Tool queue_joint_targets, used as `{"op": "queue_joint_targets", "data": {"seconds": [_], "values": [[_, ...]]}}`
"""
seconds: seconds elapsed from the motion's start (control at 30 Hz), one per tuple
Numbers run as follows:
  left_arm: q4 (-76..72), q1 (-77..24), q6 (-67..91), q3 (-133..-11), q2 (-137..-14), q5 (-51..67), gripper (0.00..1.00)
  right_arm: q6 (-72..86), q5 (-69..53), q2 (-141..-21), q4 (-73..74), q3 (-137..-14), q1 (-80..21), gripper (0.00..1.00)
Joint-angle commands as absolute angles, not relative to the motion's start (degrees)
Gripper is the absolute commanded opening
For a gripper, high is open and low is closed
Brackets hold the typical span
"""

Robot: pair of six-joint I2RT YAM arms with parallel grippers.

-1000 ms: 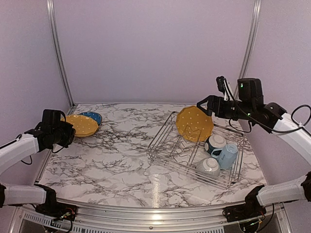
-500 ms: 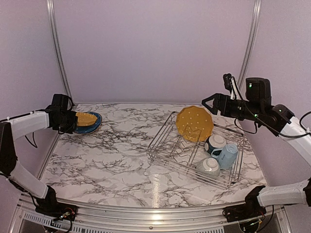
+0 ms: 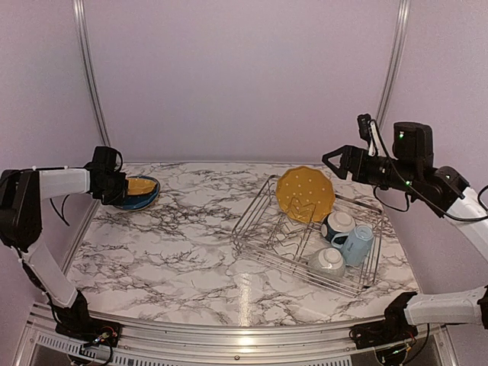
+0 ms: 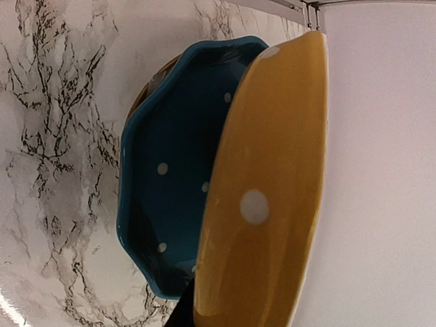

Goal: Unload the mixed dishes from the dish rack
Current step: Place the plate on the plate.

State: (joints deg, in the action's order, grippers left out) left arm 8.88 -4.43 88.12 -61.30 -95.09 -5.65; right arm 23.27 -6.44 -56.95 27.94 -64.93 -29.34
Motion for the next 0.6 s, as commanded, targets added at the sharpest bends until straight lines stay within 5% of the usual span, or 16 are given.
{"op": "queue_joint_targets", "data": {"seconds": [0.0, 0.57], "values": [[4.8, -4.1, 88.7, -63.5, -96.9, -6.5, 0.0, 22.8, -5.5, -56.3, 28.6, -64.4, -29.1, 0.85], [4.4, -4.2, 85.7, -57.6, -93.6, -6.3, 0.52, 22.3, -5.6, -57.6, 27.6, -64.5, -29.1, 0.86]]}}
